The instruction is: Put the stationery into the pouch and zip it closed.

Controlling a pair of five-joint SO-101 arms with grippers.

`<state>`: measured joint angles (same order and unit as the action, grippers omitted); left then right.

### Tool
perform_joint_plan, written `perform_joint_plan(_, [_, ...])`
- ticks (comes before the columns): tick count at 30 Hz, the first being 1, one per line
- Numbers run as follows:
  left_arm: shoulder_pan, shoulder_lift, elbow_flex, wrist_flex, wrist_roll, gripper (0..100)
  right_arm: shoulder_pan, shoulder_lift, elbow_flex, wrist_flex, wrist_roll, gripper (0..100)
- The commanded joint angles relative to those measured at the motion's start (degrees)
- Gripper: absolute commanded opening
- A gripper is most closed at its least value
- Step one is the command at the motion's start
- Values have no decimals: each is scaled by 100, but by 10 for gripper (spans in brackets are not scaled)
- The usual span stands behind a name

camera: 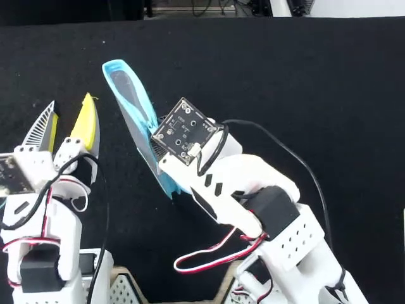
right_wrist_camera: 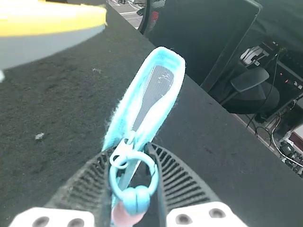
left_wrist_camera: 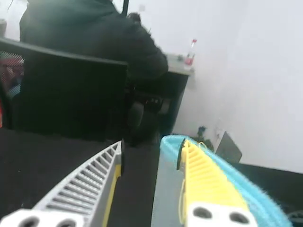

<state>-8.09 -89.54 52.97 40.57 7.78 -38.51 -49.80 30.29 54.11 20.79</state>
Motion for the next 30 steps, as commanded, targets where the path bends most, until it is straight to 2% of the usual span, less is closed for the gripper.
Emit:
perform_joint_plan(1, [22,62,-435,-132,70,205,79,110,13,-114,18,11])
perform_joint_plan(14, [66,44,48,-141,62,205,18,110,180,-132,0,11])
perform_joint_plan(16, [136,70,224,-396,105,205,-53,84,242,-132,0,11])
perform_joint_plan(21, [664,26,1086,-1802,88,205,-211,101,268,-97,0,11])
perform_joint_plan(24, [743,53,1525,-2462,70,205,-176,84,268,-88,0,11])
perform_joint_plan(27, [734,18,1640,-2514,105,205,-176,75,268,-88,0,11])
perform_joint_plan(30, [716,18,1402,-2084,97,205,-176,84,277,-88,0,11])
